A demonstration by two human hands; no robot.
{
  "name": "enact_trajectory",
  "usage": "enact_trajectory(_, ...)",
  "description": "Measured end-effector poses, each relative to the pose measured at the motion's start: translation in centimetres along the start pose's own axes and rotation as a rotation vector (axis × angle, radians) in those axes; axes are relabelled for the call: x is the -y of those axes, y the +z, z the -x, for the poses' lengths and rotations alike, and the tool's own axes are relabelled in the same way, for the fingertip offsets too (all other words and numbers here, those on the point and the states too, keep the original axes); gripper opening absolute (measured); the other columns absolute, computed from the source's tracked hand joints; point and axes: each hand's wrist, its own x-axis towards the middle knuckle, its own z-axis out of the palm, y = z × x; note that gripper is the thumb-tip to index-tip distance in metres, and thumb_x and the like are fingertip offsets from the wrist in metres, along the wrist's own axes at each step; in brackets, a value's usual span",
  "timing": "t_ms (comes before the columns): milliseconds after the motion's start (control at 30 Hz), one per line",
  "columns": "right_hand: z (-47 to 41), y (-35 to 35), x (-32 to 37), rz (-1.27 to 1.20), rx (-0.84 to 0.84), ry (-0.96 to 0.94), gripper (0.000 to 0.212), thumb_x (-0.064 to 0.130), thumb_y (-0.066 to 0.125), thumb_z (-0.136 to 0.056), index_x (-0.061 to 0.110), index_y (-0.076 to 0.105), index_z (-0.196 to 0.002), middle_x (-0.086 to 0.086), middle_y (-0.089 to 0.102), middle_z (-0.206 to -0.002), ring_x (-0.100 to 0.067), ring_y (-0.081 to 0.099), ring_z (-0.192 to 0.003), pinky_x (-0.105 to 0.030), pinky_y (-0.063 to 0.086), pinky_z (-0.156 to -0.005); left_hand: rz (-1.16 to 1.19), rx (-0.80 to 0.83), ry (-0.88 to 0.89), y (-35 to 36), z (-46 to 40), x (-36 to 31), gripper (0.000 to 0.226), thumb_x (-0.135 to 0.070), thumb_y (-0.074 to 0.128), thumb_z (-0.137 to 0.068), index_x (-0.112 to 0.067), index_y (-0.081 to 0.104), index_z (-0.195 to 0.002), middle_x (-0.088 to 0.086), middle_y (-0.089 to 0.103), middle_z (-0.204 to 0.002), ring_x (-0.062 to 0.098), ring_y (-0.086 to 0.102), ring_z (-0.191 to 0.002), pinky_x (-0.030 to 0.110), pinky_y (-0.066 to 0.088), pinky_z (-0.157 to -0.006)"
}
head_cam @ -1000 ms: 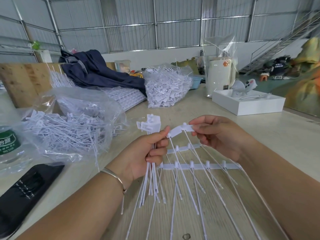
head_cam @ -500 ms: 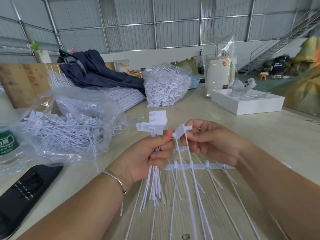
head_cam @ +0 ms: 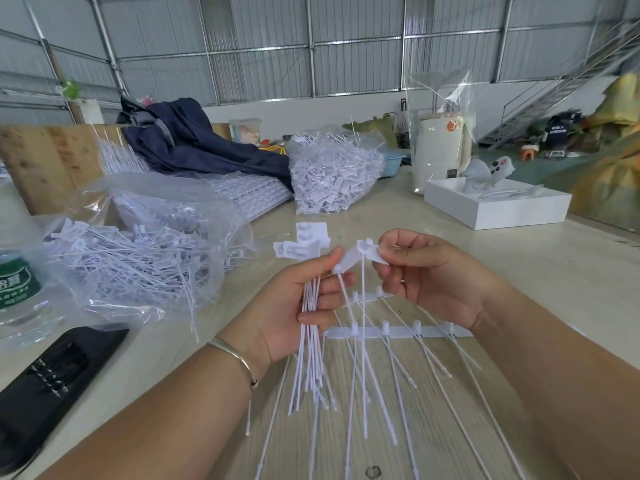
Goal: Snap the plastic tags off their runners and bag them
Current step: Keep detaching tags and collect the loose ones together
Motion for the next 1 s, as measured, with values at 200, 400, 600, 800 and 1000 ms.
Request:
enact_trajectory(200,0.1,0.0,0.5,-0.056,-0.072,-0.01,0.009,0.007,0.065,-0.07,0.013,0.058,-0.072,-0.004,0.054,-0.063,-0.011,0.05,-0.053,-0.018,0.044,-0.053,-0.088,-0.035,-0.02,0.2,0.1,-0.1,0.027,-0.028,0.066,-0.079,-0.017,0.046,-0.065,-0.005,0.04,-0.048,0.002,0.026,-0.031,0.013,0.013,-0.031)
enact_trajectory(400,0.0,0.3,0.2,0.003,-0.11,-0.021,0.01,0.009,0.07,-0.067,0.014,0.062,-0.072,-0.003,0.06,-0.063,-0.009,0.053,-0.051,-0.017,0.046,-0.051,-0.137,-0.115,-0.039,0.5,-0.2,0.3,0.024,-0.027,0.066,-0.078,-0.016,0.046,-0.071,-0.003,0.044,-0.055,0.001,0.024,-0.034,0.012,0.018,-0.028)
enact_trajectory(600,0.0,1.2,0.0,0.121,-0.143,-0.06,0.013,0.012,0.076,-0.065,0.016,0.064,-0.07,-0.005,0.062,-0.062,-0.011,0.049,-0.05,-0.017,0.043,-0.05,-0.13,-0.171,-0.052,0.4,-0.5,0.7,0.051,-0.037,0.057,-0.091,-0.014,0.063,-0.047,0.006,0.066,-0.073,0.009,0.059,-0.05,0.017,0.042,-0.038)
enact_trajectory(800,0.1,2.1,-0.5,0.32,-0.295,-0.22,0.014,0.002,0.073,-0.079,0.01,0.061,-0.077,-0.007,0.062,-0.06,-0.012,0.043,-0.049,-0.017,0.038,-0.048,-0.123,-0.209,0.066,1.1,-0.3,0.6,0.036,-0.037,0.062,-0.089,-0.006,0.06,-0.106,0.007,0.071,-0.075,0.014,0.067,-0.056,0.019,0.049,-0.043)
enact_trajectory(1000,0.2,2.5,-0.7,0.325,-0.264,-0.231,0.007,0.009,0.071,-0.082,0.006,0.064,-0.083,-0.01,0.068,-0.071,-0.012,0.048,-0.053,-0.018,0.042,-0.054,-0.234,-0.152,0.174,1.0,-0.2,0.1,0.019,-0.027,0.071,-0.075,-0.019,0.058,-0.064,-0.009,0.023,-0.053,0.002,0.018,-0.037,0.016,0.011,-0.038)
